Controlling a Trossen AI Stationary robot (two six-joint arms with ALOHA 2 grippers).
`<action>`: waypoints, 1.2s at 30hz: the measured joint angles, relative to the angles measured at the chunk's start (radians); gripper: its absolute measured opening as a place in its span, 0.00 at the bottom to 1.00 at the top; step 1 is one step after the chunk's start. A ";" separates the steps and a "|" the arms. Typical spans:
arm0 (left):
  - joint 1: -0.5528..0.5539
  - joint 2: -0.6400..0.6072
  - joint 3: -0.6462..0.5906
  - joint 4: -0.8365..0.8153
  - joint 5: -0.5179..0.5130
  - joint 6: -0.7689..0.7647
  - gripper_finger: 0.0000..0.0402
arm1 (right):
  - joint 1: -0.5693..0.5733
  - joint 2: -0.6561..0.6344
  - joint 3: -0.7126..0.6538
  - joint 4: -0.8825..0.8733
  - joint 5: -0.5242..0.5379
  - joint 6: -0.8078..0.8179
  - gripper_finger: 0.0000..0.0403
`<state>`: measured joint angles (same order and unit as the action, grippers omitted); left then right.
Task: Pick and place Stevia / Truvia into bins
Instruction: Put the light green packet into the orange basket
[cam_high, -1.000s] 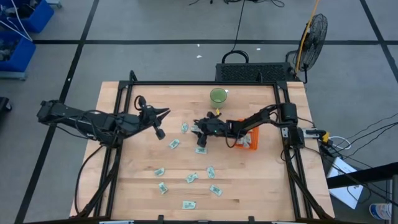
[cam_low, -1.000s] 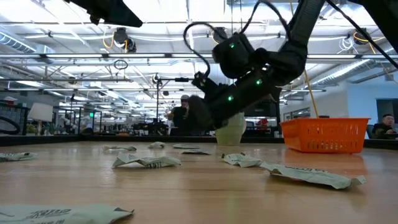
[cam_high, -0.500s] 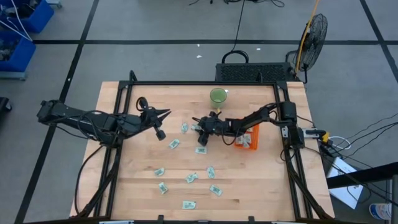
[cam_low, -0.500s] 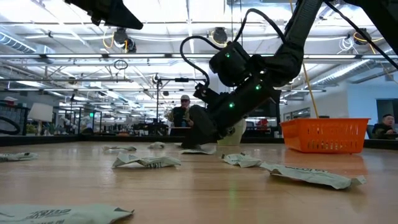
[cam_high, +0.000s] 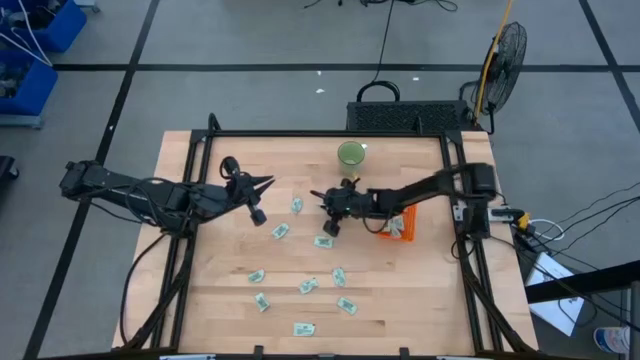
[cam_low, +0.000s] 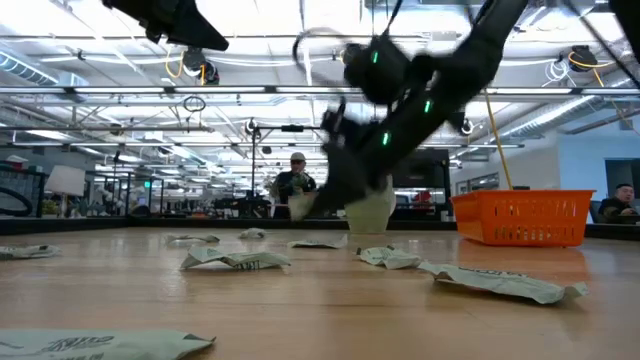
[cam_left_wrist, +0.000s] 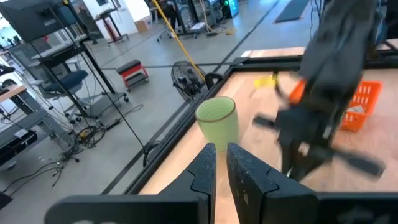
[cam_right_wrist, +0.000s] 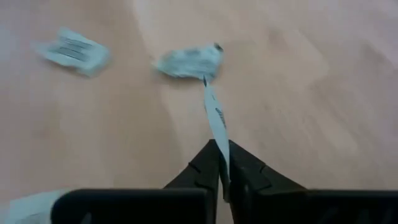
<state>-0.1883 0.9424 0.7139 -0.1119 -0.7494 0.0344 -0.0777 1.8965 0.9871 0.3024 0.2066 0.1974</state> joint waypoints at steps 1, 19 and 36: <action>0.000 0.000 0.000 -0.008 0.000 -0.008 0.12 | 0.011 -0.045 0.001 -0.047 0.004 0.002 0.02; -0.002 0.000 0.000 -0.078 0.042 -0.057 0.12 | 0.299 -0.561 0.002 -1.244 0.340 0.705 0.00; -0.002 0.000 0.000 -0.048 0.070 -0.067 0.12 | 0.263 -0.560 -0.251 -1.041 0.219 0.717 0.08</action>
<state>-0.1902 0.9421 0.7139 -0.1600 -0.6796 -0.0322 0.1849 1.3365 0.7357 -0.7382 0.4257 0.9147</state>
